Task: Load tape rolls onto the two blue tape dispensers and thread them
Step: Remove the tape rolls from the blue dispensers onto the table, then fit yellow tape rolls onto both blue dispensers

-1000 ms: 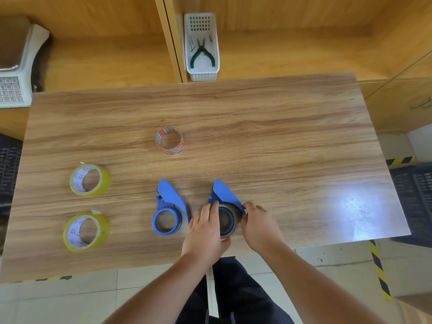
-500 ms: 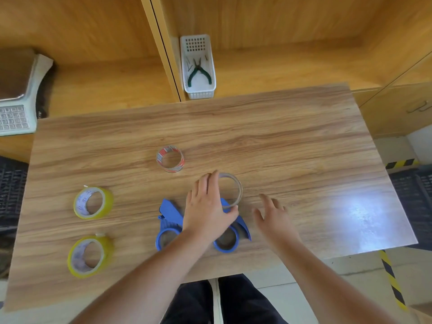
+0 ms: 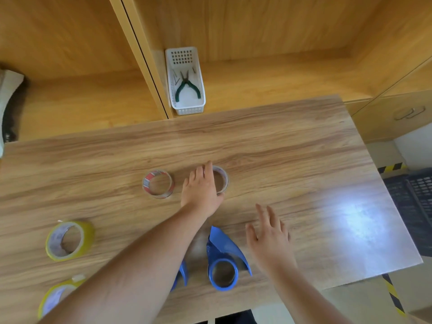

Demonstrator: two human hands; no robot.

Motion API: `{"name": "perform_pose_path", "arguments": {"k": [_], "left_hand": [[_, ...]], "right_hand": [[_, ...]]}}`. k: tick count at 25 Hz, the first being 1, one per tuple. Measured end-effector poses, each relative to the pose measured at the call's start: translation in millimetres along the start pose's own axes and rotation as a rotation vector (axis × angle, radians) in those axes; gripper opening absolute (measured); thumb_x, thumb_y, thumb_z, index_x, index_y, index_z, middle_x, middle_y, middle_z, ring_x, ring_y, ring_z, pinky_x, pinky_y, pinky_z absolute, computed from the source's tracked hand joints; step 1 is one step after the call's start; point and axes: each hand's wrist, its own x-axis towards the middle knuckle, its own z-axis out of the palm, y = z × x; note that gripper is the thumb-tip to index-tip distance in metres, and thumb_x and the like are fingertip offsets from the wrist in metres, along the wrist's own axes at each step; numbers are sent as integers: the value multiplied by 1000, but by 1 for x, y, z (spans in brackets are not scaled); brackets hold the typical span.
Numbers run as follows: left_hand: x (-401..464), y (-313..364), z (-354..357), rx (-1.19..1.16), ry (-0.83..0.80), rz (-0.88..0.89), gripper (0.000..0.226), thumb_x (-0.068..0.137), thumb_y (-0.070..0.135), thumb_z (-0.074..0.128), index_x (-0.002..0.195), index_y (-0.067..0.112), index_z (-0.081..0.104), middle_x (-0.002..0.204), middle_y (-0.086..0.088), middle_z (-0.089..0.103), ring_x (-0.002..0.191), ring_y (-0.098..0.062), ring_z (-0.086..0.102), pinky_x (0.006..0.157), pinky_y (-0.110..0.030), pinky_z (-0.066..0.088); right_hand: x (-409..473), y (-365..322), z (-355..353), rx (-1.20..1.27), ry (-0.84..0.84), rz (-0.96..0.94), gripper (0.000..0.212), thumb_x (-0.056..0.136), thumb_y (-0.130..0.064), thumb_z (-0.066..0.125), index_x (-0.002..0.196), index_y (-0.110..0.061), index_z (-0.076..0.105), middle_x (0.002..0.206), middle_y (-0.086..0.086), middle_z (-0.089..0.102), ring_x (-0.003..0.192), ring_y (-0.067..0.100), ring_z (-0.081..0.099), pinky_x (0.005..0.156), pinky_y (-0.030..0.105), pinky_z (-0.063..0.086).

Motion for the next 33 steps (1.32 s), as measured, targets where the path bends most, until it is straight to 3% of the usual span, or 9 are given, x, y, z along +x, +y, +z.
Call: {"name": "perform_pose_path", "arguments": {"k": [4, 7, 12, 16, 19, 22, 24, 29, 33], "left_hand": [[12, -4, 6, -11, -11, 34, 101, 81, 45, 72, 159, 18, 14, 148, -9, 43, 133, -29, 45, 108, -42, 39], [5, -9, -4, -52, -36, 67, 100, 85, 48, 70, 160, 25, 9, 159, -6, 32, 140, -28, 39, 113, -42, 35], [-75, -49, -20, -187, 135, 84, 87, 87, 51, 65, 159, 29, 20, 161, 4, 28, 144, -21, 35, 116, -39, 32], [-150, -132, -22, -135, 226, -48, 73, 82, 52, 63, 147, 25, 43, 146, 2, 48, 132, -23, 51, 104, -39, 44], [-194, -206, -30, -111, 281, -255, 75, 73, 53, 73, 137, 21, 51, 135, -3, 56, 123, -28, 57, 98, -44, 48], [-216, -266, -40, -126, 260, -488, 96, 64, 59, 82, 141, 17, 43, 136, -8, 52, 123, -34, 53, 100, -49, 46], [-220, -292, -43, -162, 202, -564, 113, 62, 61, 84, 151, 16, 32, 147, -8, 43, 134, -33, 44, 107, -48, 41], [-192, -308, -46, -251, 137, -538, 127, 69, 58, 84, 160, 16, 6, 167, -5, 15, 154, -27, 15, 122, -44, 26], [-169, -309, -42, -198, 51, -551, 127, 70, 56, 84, 161, 16, 5, 163, -5, 24, 149, -29, 26, 116, -45, 35]], "right_hand": [[-12, 1, 12, -17, -31, 27, 63, 100, -49, 39, 159, -36, 17, 167, 1, 25, 147, 30, 32, 119, 49, 27], [-13, -11, 10, -38, -19, -13, 62, 101, -47, 40, 158, -35, 19, 167, 1, 24, 146, 30, 32, 118, 48, 28], [-13, -60, 12, 19, 37, -172, 63, 97, -38, 53, 156, -25, 33, 164, 10, 30, 139, 37, 37, 115, 50, 33], [-32, -113, 38, -44, 36, -319, 62, 93, -39, 56, 151, -24, 39, 158, 9, 39, 134, 36, 43, 111, 53, 39], [-52, -143, 60, -96, 13, -389, 61, 94, -36, 57, 150, -24, 39, 157, 9, 41, 135, 36, 42, 111, 53, 40], [-64, -155, 79, -146, -23, -413, 63, 93, -39, 52, 152, -23, 36, 156, 9, 41, 134, 36, 43, 109, 52, 42], [-70, -159, 91, -197, -57, -411, 65, 95, -42, 53, 154, -23, 33, 157, 9, 39, 136, 35, 42, 109, 51, 44], [-79, -168, 109, -240, -78, -412, 63, 97, -46, 51, 154, -29, 31, 159, 4, 35, 141, 31, 38, 110, 50, 43], [-83, -173, 115, -237, -61, -402, 63, 98, -46, 49, 155, -29, 28, 161, 3, 34, 142, 30, 37, 111, 50, 42]]}}
